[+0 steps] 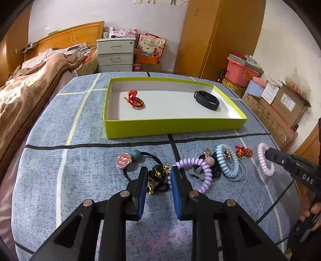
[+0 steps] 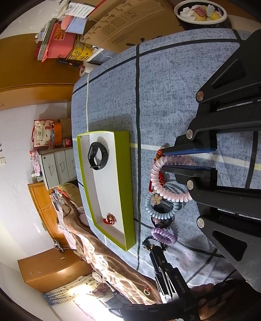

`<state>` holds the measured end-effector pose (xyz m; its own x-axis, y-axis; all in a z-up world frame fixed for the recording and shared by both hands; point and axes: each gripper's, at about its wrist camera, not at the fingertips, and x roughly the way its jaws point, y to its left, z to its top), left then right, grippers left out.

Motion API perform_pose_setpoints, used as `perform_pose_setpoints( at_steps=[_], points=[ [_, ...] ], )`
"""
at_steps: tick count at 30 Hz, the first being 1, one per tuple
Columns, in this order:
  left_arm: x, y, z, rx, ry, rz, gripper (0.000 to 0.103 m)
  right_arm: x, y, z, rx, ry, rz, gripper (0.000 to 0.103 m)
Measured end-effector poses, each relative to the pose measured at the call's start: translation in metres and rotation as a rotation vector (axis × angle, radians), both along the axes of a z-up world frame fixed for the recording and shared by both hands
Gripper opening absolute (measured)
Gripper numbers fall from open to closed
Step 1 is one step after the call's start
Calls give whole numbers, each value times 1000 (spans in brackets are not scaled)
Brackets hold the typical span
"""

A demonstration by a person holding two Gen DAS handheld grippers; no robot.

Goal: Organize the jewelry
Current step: 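Carry both items over the green box while the left tool opens, releasing the beaded tie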

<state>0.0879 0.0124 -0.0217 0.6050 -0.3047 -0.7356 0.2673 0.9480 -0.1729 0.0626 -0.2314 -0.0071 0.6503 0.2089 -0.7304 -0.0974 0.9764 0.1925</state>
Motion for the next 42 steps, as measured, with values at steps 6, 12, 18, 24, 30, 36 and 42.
perform_pose_setpoints(
  at_steps=[6,12,18,24,30,36,42],
  points=[
    [-6,1,6,-11,-16,4,24,-3,5,5,0,-13,7,10],
    [-5,4,20,-15,-46,19,24,0,11,20,-5,-46,13,10],
    [4,8,38,-14,-87,28,24,14,18,35,-7,-80,20,10],
    [24,10,49,-15,-105,33,24,41,26,47,-15,-91,22,10],
    [49,12,50,-19,-99,39,24,81,34,49,-36,-76,16,10],
    [75,9,41,-4,-72,41,24,120,39,40,-47,-43,11,10],
    [95,8,31,6,-51,50,24,153,46,26,-52,1,20,10]
  ],
)
